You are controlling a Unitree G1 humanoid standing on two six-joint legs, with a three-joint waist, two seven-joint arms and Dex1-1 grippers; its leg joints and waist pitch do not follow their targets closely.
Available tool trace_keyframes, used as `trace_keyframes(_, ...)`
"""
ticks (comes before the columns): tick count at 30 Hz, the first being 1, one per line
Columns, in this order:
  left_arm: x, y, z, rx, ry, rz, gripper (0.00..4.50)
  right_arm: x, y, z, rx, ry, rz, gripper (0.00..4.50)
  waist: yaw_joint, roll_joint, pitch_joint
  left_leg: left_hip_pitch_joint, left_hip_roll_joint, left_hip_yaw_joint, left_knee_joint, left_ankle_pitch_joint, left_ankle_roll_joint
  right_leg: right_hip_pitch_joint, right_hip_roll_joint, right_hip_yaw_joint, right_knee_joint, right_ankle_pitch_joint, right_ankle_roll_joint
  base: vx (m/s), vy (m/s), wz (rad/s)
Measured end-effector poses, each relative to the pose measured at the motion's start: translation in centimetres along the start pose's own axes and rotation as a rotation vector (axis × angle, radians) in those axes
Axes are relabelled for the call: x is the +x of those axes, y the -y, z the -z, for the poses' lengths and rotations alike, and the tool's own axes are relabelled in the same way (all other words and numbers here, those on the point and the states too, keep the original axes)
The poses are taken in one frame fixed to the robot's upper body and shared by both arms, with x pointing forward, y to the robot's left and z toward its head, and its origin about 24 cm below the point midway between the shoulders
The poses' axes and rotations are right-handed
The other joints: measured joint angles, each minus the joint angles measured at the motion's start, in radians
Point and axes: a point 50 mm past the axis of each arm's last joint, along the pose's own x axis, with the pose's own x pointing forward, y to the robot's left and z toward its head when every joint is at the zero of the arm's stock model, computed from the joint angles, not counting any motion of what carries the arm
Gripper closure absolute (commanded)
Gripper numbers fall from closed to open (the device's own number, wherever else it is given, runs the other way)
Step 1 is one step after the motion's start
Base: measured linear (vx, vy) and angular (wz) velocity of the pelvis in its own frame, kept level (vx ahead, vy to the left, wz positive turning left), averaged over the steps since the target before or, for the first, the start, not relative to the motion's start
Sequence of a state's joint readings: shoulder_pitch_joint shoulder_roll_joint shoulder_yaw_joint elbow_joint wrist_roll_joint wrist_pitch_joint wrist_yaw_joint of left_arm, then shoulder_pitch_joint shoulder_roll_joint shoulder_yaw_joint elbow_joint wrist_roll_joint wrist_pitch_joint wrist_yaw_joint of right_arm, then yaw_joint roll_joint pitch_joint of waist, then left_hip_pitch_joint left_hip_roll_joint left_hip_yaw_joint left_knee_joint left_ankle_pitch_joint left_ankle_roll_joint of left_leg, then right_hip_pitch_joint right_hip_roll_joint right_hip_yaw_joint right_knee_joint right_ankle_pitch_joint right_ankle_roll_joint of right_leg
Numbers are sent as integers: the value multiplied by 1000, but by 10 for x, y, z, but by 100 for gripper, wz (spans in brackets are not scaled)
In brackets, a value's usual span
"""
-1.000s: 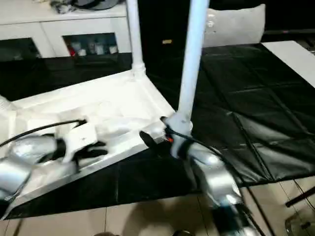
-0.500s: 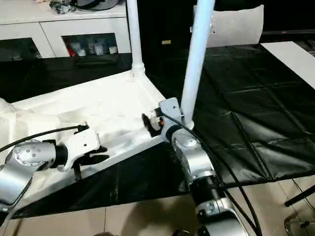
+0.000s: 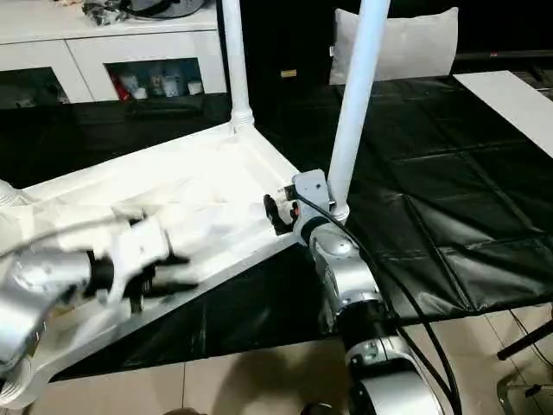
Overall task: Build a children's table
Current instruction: Rotate table base
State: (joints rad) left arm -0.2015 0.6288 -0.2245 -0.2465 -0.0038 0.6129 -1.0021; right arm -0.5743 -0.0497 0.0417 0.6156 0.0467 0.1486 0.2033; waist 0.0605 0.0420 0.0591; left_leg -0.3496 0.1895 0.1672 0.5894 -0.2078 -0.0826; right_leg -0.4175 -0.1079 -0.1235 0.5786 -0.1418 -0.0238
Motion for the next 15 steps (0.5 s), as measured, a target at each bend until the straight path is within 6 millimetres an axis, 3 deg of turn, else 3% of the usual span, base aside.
trace_keyframes(7,5,4,4,35,-56,-14,216,4,4,-3,0,10,12,0,3,-1,0,0,0,0,0,0,0,1,0,0,0,0,0,0,0,0)
trace_keyframes(12,20,7,6,109,-81,-93,216,4,21,-9,-7,31,88,0,12,-2,1,0,0,0,1,0,0,0,0,0,0,0,0,0,0,0)
trace_keyframes(15,25,2,7,166,-65,-145,216,2,41,-12,13,49,179,0,28,-3,1,0,0,0,2,1,-1,0,0,0,1,0,0,0,0,0)
